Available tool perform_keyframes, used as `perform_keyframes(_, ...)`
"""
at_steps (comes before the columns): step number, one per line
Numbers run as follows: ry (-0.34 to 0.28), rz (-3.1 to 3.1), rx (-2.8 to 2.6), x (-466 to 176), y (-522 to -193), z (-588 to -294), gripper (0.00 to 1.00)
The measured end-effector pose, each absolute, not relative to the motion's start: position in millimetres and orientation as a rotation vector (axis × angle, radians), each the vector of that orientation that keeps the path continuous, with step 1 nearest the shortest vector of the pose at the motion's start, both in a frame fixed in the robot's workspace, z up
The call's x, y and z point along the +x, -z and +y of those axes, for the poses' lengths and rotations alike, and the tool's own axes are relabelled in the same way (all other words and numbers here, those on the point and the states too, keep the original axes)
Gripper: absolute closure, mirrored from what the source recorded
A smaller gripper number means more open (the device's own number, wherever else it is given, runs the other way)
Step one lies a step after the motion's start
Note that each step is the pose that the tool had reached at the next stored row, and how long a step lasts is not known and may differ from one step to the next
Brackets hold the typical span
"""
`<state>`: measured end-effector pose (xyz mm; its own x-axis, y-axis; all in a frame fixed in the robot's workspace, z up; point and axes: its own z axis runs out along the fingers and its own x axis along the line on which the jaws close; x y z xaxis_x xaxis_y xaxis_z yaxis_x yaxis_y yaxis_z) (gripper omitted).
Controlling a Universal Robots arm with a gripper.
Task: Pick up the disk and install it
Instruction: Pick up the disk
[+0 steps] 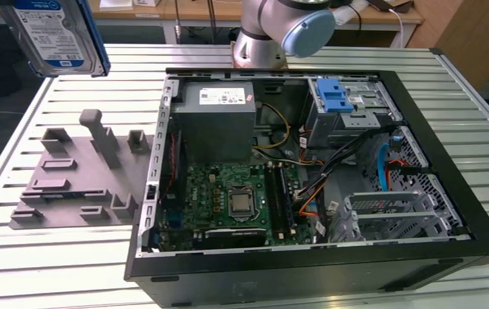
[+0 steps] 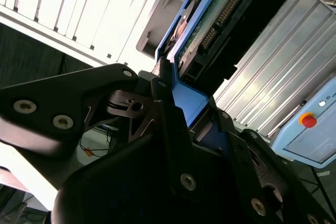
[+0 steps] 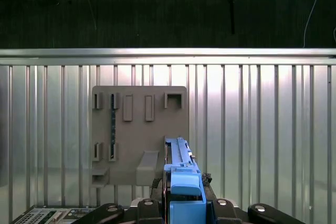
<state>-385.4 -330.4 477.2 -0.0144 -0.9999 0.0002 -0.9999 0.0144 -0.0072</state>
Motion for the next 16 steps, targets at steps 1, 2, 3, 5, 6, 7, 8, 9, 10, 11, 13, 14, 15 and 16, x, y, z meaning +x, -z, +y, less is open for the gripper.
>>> perform_keyframes(1, 0.008, 2.234, -2.202, -384.6, -477.2, -330.3, 0.64)
perform_keyframes(2, 0.008, 2.234, -2.202, -384.0, -477.2, -330.4, 0.64)
perform_keyframes(3, 0.008, 2.234, -2.202, -383.5, -477.2, -330.4, 0.64)
perform_keyframes(5, 0.008, 2.234, -2.202, -382.9, -477.2, -330.7, 0.64)
perform_keyframes(6, 0.008, 2.234, -2.202, -382.8, -477.3, -330.9, 0.64)
perform_keyframes(7, 0.008, 2.234, -2.202, -382.6, -477.3, -331.2, 0.64)
perform_keyframes(8, 0.008, 2.234, -2.202, -382.5, -477.3, -331.5, 0.64)
perform_keyframes(9, 0.008, 2.234, -2.202, -382.5, -477.3, -331.9, 0.64)
perform_keyframes(10, 0.008, 2.234, -2.202, -382.5, -477.2, -332.3, 0.64)
perform_keyframes(11, 0.008, 2.234, -2.202, -382.4, -477.2, -332.6, 0.64)
perform_keyframes(13, 0.008, 2.234, -2.202, -382.4, -477.3, -333.0, 0.64)
perform_keyframes(14, 0.008, 2.234, -2.202, -382.3, -477.3, -333.1, 0.64)
perform_keyframes(15, 0.008, 2.234, -2.202, -382.2, -477.3, -333.3, 0.64)
perform_keyframes(16, 0.008, 2.234, -2.202, -382.0, -477.2, -333.3, 0.64)
